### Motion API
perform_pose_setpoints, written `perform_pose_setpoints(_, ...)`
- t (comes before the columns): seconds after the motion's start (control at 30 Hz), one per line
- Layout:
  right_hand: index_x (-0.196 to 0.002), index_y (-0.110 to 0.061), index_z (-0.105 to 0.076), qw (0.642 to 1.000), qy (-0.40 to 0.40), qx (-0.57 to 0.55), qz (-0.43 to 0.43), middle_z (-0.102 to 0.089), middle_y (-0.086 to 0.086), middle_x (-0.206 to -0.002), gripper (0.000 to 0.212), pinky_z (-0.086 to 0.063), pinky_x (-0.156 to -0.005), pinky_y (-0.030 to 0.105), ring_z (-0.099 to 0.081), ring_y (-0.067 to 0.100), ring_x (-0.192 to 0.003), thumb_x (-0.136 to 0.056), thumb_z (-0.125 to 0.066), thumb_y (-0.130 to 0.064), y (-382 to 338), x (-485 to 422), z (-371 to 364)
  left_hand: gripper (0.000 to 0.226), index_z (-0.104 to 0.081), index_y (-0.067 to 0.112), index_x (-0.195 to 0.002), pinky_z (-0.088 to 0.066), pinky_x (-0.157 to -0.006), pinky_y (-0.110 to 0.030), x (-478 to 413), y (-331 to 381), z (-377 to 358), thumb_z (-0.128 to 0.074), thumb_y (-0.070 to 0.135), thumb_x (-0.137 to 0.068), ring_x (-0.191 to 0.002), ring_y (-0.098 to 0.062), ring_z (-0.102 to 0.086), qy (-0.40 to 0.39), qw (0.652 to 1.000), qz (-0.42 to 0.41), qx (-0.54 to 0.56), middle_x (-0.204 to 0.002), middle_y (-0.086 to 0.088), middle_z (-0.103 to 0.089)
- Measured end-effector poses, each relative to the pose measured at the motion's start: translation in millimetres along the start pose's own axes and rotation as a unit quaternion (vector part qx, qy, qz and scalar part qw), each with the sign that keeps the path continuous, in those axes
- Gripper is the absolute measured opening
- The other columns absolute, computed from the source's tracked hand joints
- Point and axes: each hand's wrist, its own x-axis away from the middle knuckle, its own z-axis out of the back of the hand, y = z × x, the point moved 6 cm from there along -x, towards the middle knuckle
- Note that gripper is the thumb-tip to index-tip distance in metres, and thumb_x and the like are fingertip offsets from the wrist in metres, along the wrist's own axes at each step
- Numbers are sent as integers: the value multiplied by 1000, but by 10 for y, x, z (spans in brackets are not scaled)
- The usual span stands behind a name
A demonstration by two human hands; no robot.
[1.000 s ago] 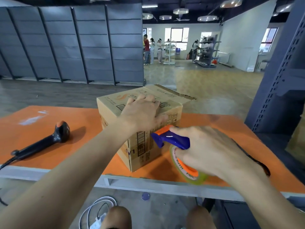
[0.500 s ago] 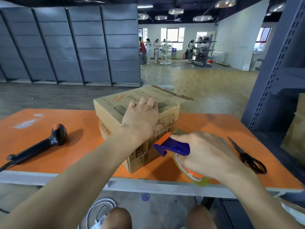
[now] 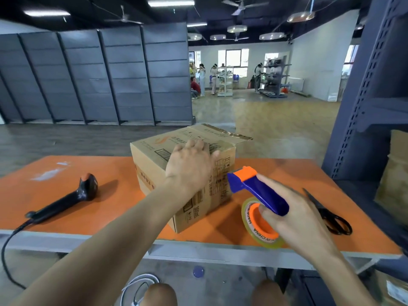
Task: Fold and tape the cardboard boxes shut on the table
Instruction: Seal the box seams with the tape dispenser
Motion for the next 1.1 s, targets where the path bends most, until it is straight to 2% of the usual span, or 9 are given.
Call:
perform_pose_setpoints(0.17, -136, -68, -42, 999, -6, -34, 4, -65, -22, -113, 71, -49, -75, 17, -62, -5, -99, -86, -71, -27, 63, -13, -33, 56, -22, 15, -161, -25, -119, -39, -50, -263, 149, -31, 39, -110, -150, -29, -29, -75, 961, -23, 264, -166, -8, -26)
perform_pose_setpoints(0.3, -134, -69, -44, 998, -11, -60, -2, -64, -28, -117, 70, -49, -78, 19, -61, -6, -104, -86, -71, -26, 119, -10, -68, 36, -61, 16, -138, -32, -104, -25, 116, -672, 203, -44, 27, -108, -135, -19, -46, 14, 955, -43, 293, -146, -3, -54)
perform_pose_setpoints(0.37, -133, -69, -45, 997, -14, -70, -6, -64, -29, -117, 69, -52, -80, 24, -63, -4, -102, -87, -71, -25, 138, -19, -105, 32, -65, 19, -132, -35, -100, -22, 250, -684, 97, -49, 26, -106, -128, -17, -51, 2, 943, -69, 325, -135, 1, -62)
perform_pose_setpoints(0.43, -134, -68, -44, 997, -25, -76, -6, -63, -30, -120, 69, -53, -85, 27, -63, -3, -105, -88, -70, -24, 138, -27, -164, 36, -61, 30, -139, -37, -111, -26, 349, -654, 4, -49, 31, -106, -132, -9, -50, 6, 937, -72, 341, -139, 12, -59)
perform_pose_setpoints(0.5, -136, -67, -44, 996, -32, -80, -7, -62, -31, -124, 70, -53, -89, 29, -62, -4, -109, -88, -69, -23, 145, -43, -216, 38, -59, 36, -140, -42, -111, -36, 365, -616, -6, -48, 42, -104, -131, -8, -52, 47, 943, -65, 323, -138, 15, -60)
perform_pose_setpoints(0.6, -135, -68, -44, 996, -33, -81, -9, -61, -33, -123, 71, -52, -87, 27, -61, -5, -109, -88, -70, -23, 173, -60, -239, 41, -60, 42, -135, -50, -98, -42, 285, -511, 54, -46, 58, -99, -120, -19, -59, 74, 964, -12, 257, -125, 9, -63)
perform_pose_setpoints(0.7, -133, -69, -45, 996, -27, -79, -11, -62, -34, -121, 70, -52, -84, 25, -62, -6, -106, -88, -70, -22, 217, -67, -226, 49, -63, 33, -130, -52, -91, -48, 115, -334, 89, -40, 63, -99, -120, -31, -55, 51, 988, 49, 137, -118, 0, -56)
perform_pose_setpoints(0.87, -133, -70, -43, 997, -23, -74, -14, -63, -33, -118, 72, -53, -81, 22, -62, -5, -104, -87, -70, -22, 284, -72, -195, 68, -62, 16, -121, -38, -62, -37, -96, -67, 102, -31, 71, -98, -108, -33, -55, 40, 996, 82, -20, -119, -6, -52)
perform_pose_setpoints(1.1, -132, -70, -44, 996, -17, -81, -9, -64, -30, -118, 71, -55, -86, 25, -62, -5, -104, -87, -70, -22, 268, -63, -220, 62, -62, 11, -119, -36, -61, -36, -81, 45, 72, -44, 66, -98, -105, -29, -49, 12, 995, 81, -52, -119, -6, -45)
